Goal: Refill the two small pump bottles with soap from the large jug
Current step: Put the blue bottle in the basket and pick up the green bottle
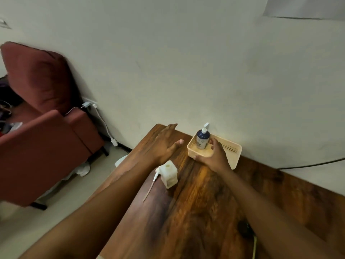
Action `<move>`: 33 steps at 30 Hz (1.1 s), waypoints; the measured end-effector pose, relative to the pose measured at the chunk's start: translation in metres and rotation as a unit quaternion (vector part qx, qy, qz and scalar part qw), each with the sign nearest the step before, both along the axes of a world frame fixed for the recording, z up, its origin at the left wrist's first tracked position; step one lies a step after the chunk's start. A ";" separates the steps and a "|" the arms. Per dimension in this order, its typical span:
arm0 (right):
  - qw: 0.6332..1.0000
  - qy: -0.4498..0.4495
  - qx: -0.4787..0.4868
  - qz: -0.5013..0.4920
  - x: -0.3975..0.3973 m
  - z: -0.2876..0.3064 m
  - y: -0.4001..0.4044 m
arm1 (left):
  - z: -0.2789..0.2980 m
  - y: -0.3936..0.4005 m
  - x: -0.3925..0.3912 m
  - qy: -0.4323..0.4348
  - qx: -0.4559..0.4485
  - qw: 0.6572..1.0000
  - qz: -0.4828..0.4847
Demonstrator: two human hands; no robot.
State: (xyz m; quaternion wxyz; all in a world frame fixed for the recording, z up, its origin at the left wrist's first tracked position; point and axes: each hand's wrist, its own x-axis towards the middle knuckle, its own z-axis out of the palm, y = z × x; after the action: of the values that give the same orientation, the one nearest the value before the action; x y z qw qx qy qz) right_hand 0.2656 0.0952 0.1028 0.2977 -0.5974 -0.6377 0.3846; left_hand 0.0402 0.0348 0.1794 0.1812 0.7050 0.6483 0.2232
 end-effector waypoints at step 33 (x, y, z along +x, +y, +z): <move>0.994 0.033 -0.090 -0.046 0.023 -0.058 -0.025 | -0.201 -0.009 0.008 -0.285 -0.060 0.950 0.114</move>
State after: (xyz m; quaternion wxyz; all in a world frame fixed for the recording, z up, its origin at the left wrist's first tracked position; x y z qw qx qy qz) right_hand 0.2889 0.0705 0.0451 0.2809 -0.6372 -0.5624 0.4459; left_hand 0.0477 0.0255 -0.0212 0.3737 0.5211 0.6580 0.3947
